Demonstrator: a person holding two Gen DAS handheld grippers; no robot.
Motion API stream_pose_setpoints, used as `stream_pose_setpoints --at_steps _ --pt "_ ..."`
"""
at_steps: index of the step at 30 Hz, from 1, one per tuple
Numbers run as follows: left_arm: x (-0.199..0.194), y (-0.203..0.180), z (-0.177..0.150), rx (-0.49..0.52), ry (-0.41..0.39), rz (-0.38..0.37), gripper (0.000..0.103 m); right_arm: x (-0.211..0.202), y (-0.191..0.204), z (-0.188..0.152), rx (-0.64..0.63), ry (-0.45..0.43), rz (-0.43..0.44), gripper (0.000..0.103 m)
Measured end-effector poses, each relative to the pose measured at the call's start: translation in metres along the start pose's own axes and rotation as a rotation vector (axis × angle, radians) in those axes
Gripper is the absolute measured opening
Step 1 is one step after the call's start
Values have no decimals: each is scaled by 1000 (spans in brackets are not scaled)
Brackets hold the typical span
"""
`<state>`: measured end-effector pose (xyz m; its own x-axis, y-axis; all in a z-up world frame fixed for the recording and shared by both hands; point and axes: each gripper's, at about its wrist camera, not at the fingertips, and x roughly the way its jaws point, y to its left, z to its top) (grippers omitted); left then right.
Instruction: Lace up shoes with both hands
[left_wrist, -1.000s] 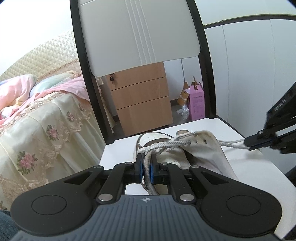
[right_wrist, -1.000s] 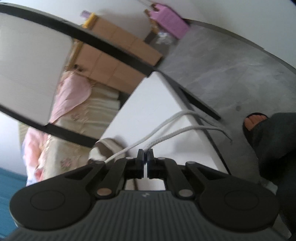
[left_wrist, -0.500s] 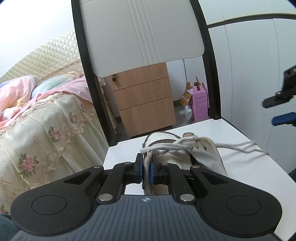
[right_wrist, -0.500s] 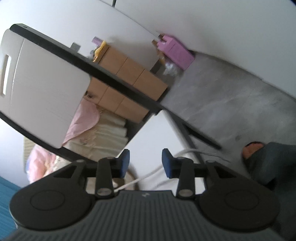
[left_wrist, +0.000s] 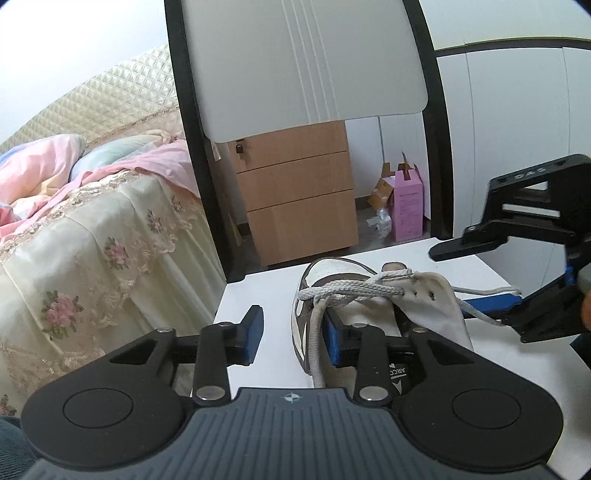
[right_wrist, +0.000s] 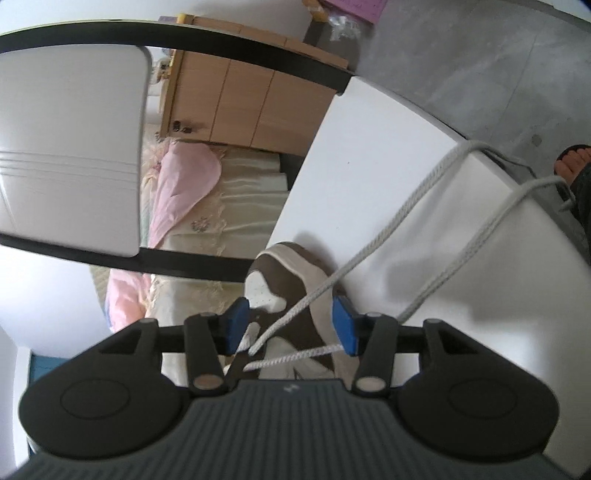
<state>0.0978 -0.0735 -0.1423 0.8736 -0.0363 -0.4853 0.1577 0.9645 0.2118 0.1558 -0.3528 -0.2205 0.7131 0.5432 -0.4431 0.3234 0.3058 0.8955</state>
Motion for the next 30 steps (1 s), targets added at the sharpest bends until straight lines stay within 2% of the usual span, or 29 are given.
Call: stream_pose_setpoints --at_steps 5,7,11,14,19,24,30 --pt "7 4 -1 -27 40 -8 39 5 3 -1 -41 -81 -48 52" --pt "13 6 -2 -42 69 -8 39 7 2 -1 -54 -113 -76 48" --pt "22 10 -6 -54 101 5 41 6 3 -2 -110 -191 -106 15" --pt "22 9 -7 -41 102 12 41 4 13 -7 -192 -245 -108 3" --pt "23 13 -7 -60 114 1 41 -9 40 -16 -290 -331 -26 4" --pt "24 12 -6 -41 125 5 43 -22 78 -27 -452 -428 -49 3" --pt "24 12 -4 -43 134 5 43 -42 121 -18 -484 -504 20 3"
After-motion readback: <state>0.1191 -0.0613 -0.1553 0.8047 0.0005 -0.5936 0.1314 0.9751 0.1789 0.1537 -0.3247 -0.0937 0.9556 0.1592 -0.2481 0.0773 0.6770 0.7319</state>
